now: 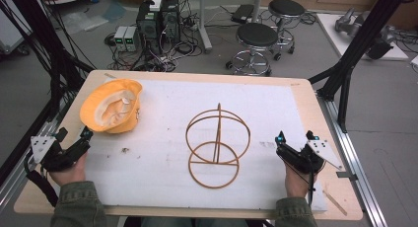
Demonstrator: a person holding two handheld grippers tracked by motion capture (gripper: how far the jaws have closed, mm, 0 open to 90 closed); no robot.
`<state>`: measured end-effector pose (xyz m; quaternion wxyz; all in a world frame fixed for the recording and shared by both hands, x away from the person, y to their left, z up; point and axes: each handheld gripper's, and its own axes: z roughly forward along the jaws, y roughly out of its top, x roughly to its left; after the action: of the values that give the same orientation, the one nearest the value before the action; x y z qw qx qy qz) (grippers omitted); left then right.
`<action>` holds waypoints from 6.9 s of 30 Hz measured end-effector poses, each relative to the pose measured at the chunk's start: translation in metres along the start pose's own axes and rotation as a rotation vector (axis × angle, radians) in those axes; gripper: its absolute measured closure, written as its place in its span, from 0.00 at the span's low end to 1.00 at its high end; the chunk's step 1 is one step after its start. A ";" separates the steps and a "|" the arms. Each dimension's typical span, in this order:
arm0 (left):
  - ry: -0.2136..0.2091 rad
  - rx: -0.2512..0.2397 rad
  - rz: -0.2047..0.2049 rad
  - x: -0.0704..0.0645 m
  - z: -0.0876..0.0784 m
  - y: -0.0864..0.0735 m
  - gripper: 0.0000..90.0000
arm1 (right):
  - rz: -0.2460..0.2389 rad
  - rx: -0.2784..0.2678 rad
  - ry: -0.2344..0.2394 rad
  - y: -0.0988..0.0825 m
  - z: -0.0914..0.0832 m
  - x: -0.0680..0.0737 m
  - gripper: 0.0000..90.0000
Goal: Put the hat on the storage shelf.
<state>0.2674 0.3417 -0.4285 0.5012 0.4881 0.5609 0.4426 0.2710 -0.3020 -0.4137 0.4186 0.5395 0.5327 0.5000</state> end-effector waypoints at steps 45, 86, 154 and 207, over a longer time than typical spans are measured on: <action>-0.039 -0.016 0.022 -0.015 -0.006 0.012 0.27 | 0.025 0.043 0.031 -0.003 0.006 -0.001 0.06; -0.220 0.134 0.152 -0.084 0.055 0.063 0.26 | 0.050 0.040 0.022 -0.003 0.007 -0.004 0.06; -0.122 0.491 0.181 -0.142 0.121 0.052 0.95 | 0.018 0.041 0.027 -0.002 0.005 -0.005 0.06; -0.293 0.231 0.099 -0.144 0.088 0.111 0.96 | 0.016 0.041 0.028 -0.002 0.006 -0.003 0.06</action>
<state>0.3698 0.2145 -0.3102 0.4958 0.6287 0.5041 0.3238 0.2767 -0.3045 -0.4171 0.3958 0.5453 0.5443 0.4997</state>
